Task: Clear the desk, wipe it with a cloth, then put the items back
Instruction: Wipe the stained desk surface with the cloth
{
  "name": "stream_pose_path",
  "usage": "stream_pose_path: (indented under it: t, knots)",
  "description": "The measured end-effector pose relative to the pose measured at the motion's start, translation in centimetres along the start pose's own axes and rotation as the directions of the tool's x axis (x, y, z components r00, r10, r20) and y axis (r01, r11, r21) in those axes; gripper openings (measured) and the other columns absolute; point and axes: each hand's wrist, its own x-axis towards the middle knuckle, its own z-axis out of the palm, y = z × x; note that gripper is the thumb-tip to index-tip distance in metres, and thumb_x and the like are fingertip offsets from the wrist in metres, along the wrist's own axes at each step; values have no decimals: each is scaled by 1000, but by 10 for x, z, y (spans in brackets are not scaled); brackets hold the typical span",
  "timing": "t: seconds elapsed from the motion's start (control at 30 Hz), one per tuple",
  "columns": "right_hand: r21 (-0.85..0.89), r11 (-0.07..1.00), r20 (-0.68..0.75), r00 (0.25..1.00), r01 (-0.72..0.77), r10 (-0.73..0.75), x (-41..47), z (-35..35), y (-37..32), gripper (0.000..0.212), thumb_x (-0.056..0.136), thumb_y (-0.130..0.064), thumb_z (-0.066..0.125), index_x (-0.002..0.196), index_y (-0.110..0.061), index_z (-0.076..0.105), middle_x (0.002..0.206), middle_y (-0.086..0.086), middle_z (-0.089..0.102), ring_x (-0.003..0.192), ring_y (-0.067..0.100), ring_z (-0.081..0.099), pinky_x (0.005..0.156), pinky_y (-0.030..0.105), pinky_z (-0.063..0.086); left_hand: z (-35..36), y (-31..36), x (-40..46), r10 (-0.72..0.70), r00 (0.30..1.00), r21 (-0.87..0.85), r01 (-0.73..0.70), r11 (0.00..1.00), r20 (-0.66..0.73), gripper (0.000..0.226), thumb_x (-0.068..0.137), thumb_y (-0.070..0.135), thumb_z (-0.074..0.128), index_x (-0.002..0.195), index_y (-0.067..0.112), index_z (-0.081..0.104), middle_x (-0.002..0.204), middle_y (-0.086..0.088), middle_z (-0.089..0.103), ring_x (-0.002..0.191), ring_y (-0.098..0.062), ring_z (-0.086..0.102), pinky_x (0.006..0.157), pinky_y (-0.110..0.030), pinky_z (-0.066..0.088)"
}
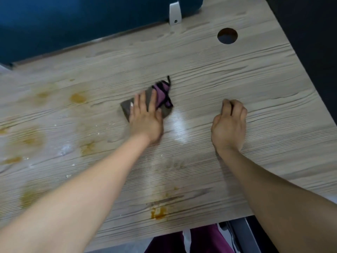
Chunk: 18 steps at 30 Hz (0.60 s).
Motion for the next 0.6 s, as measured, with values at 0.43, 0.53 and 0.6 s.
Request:
stream_pose_path:
  t: [0.43, 0.53, 0.6]
  knots:
    - [137, 990, 2, 1000, -17, 16, 0, -3, 0, 42, 86, -3, 46, 127, -2, 52, 126, 15, 49, 114, 26, 37, 94, 31, 40, -6, -4, 21, -83, 995, 30, 81, 996, 53, 56, 101, 36, 20, 151, 24, -2, 158, -7, -10, 145, -23, -13, 117, -38, -7]
    - [364, 929, 5, 997, -73, 77, 4, -11, 6, 40, 88, 3, 42, 126, -1, 55, 127, 13, 49, 115, 26, 41, 92, 20, 35, 6, 33, -10, -19, 999, 24, 19, 1000, 27, 56, 101, 36, 20, 151, 25, -2, 158, -7, -10, 145, -23, -13, 117, -38, -7]
    - [428, 899, -57, 991, -87, 123, 7, -22, 18, 41, 87, 6, 40, 123, -2, 58, 121, 13, 52, 110, 26, 45, 91, 20, 34, 20, 74, -40, 145, 989, 21, -146, 989, 26, 55, 101, 37, 19, 150, 29, -5, 158, -5, -10, 145, -21, -13, 116, -37, -8]
